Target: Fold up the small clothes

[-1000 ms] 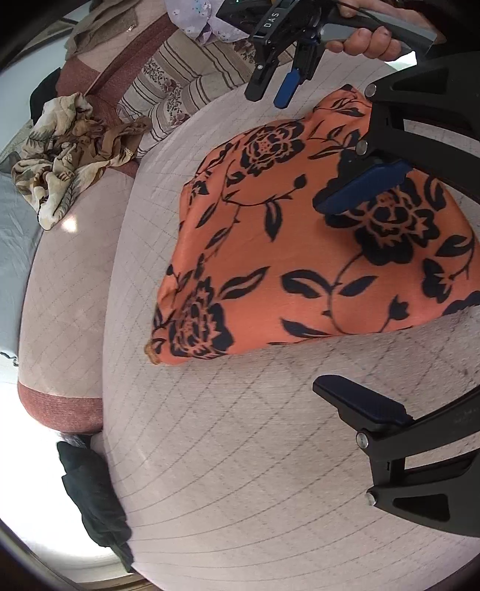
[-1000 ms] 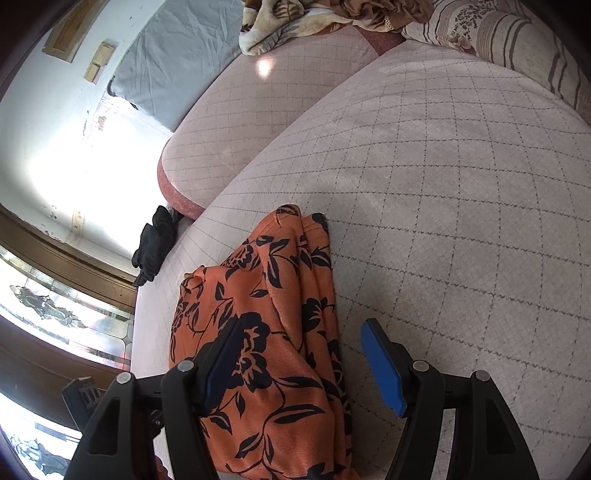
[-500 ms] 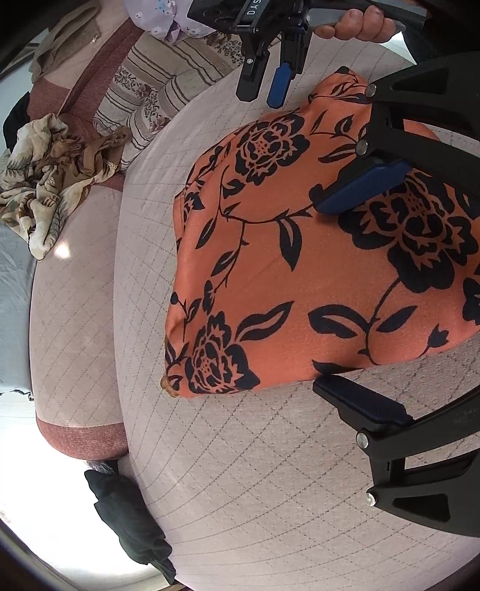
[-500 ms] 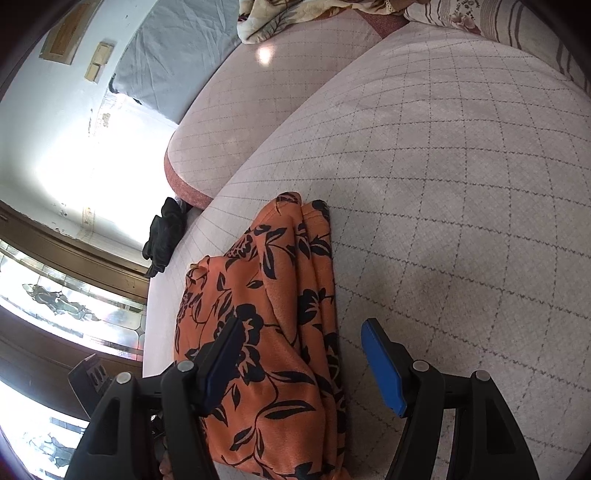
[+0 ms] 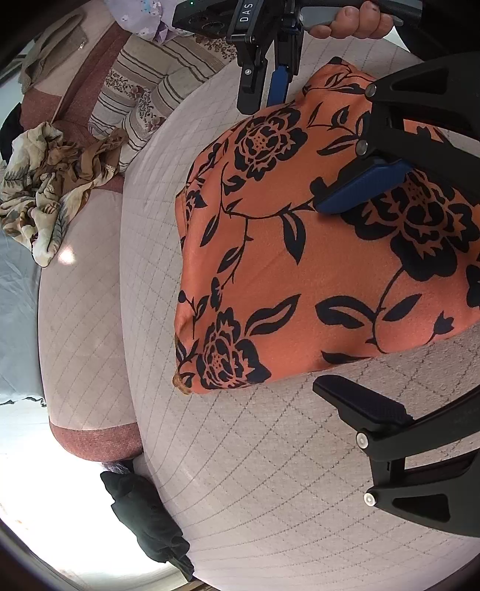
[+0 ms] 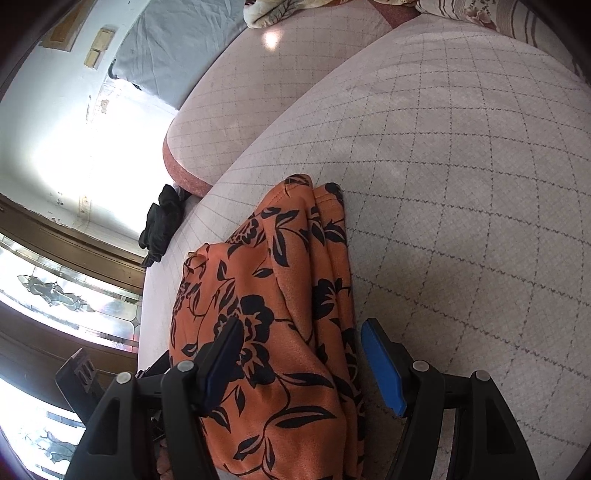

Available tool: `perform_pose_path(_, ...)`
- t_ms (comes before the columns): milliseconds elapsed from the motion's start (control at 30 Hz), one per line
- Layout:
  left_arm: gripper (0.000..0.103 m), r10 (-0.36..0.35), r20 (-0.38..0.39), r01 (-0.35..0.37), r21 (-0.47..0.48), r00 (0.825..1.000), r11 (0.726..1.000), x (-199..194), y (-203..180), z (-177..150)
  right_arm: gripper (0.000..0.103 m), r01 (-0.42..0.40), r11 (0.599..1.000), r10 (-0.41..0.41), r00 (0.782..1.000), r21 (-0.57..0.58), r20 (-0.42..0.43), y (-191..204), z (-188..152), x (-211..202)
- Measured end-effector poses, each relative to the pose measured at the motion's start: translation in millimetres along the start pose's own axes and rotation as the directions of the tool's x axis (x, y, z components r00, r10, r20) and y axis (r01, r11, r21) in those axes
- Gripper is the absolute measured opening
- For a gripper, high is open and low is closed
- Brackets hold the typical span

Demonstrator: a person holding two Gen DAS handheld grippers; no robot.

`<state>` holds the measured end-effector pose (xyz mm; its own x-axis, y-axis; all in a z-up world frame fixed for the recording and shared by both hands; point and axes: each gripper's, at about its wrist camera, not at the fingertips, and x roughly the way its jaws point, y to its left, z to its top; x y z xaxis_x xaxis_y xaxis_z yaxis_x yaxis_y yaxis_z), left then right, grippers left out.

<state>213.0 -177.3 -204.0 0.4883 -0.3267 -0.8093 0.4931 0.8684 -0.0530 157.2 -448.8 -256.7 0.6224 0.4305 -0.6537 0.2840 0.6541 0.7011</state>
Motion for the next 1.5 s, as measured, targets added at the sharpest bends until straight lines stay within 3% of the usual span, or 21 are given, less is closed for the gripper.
perform_pose_path(1267, 0.089, -0.003, -0.008, 0.003, 0.001, 1.0, 1.0, 9.2, 0.1, -2.0, 0.07, 0.007, 1.0, -0.007, 0.999, 0.002, -0.038, -6.6, -0.4, 14.9)
perform_pose_path(1500, 0.089, -0.008, -0.013, 0.008, -0.001, 1.0, 1.0, 12.7, 0.0, -4.0, 0.07, -0.029, 0.999, 0.03, 0.999, 0.034, -0.043, -17.0, 1.7, 18.2)
